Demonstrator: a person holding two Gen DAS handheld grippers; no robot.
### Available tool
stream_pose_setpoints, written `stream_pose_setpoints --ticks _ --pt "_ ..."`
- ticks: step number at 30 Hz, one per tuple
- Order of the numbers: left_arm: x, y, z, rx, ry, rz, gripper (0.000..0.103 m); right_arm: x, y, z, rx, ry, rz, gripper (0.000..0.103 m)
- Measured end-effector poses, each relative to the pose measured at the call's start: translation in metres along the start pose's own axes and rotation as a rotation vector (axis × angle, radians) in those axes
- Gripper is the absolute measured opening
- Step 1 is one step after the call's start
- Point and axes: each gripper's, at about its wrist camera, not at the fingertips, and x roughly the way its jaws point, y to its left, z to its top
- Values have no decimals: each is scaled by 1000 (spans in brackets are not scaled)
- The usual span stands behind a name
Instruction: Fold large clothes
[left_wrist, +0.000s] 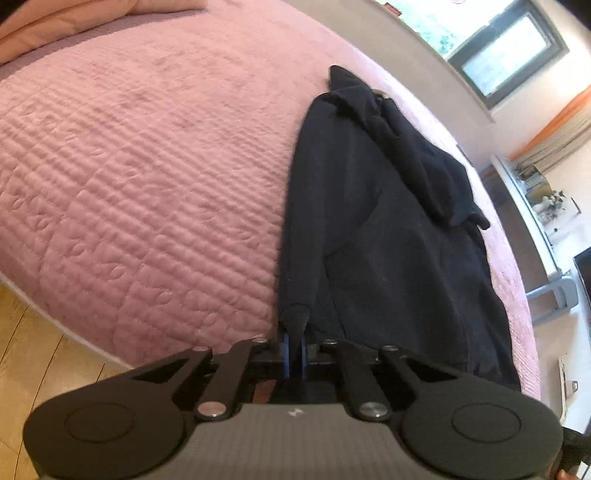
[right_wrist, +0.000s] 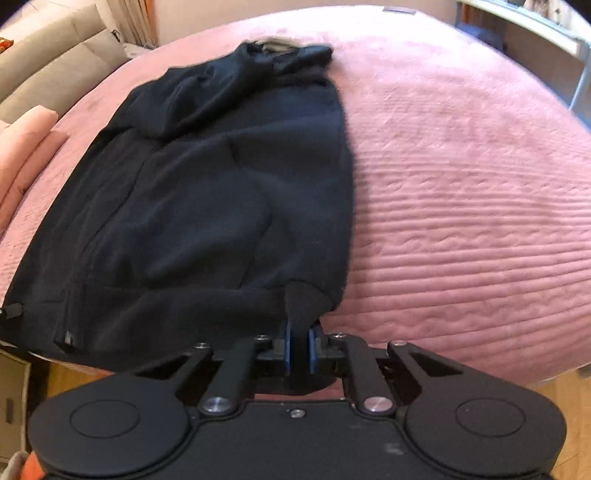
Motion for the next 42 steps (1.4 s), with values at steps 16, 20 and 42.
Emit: stream_pose_setpoints --ticks 16,20,42 --pt "15 12 -7 -71 19 -101 60 16 -25 3 126 4 72 74" --pt "24 -3 -8 -17 32 -104 73 29 -20 -5 133 25 39 78" --pt "-3 -72 145 -64 -284 -336 7 -24 -1 169 110 -366 167 9"
